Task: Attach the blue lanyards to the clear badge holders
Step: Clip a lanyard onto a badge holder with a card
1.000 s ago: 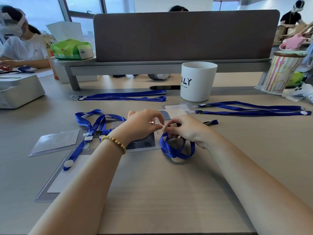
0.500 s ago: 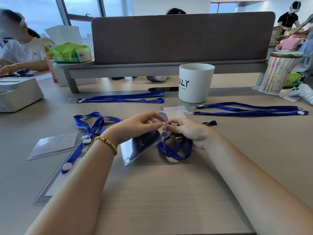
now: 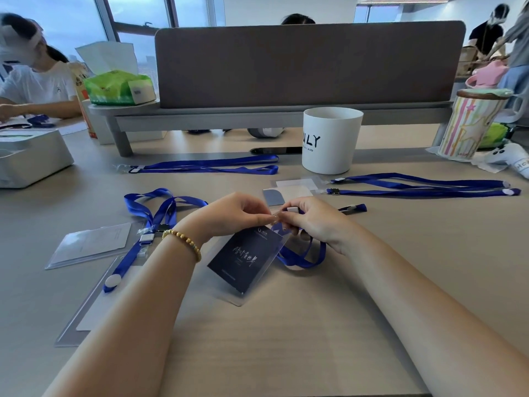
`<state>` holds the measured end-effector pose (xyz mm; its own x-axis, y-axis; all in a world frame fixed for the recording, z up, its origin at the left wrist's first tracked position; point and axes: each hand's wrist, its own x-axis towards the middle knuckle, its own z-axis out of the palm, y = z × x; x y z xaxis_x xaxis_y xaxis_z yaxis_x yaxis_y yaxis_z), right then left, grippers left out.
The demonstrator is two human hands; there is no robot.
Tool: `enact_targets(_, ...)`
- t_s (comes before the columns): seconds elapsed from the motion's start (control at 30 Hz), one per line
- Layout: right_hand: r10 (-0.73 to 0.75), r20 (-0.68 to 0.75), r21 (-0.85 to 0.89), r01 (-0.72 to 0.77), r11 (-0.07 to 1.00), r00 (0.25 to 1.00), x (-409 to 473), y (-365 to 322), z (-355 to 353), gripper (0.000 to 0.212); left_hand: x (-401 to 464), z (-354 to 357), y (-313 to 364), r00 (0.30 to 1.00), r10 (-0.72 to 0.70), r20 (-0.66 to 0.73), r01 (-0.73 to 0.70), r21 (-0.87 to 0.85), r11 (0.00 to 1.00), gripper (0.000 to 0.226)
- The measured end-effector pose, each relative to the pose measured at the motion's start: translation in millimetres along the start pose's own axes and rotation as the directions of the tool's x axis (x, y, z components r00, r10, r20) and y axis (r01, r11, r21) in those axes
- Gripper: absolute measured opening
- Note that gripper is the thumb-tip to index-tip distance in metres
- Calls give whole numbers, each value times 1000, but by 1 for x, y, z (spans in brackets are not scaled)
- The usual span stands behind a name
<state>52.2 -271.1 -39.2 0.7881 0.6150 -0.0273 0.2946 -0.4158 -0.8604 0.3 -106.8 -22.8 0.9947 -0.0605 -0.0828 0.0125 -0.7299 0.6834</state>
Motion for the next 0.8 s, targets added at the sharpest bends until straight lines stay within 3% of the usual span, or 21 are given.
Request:
enact_targets(0.23,-21,-13,-46,20,999,1000,-6,-9,-1,11,2,1,-2,1000,-24,-17,23,-59,998,13)
enact_targets(0.6,53,-21,33,-53,998,998,-4,-7,-5,7,2,4,-1,999,-31,26,34,-99,995,10)
enact_targets(0.8,1,-73,-203,-16,979,997,-3,-5,-9,17,3,7,2,999,-25,-24,23,-77,997,9)
